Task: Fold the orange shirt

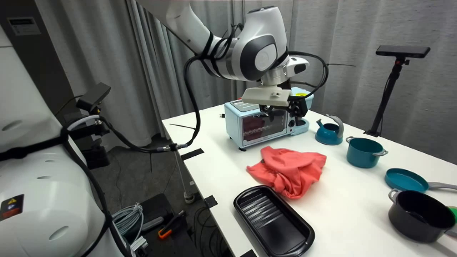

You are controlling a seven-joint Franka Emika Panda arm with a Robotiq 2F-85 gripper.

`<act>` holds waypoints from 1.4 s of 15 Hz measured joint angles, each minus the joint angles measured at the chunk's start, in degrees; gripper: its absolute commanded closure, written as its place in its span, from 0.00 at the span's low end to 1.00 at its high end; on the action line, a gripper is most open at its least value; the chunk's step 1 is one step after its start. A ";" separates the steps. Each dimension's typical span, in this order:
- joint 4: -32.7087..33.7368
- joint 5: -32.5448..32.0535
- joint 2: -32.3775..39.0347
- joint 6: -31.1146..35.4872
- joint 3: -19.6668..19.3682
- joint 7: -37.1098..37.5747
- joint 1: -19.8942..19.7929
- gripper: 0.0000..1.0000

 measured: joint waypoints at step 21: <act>19.89 -0.12 30.01 6.73 -3.56 11.04 -0.05 0.00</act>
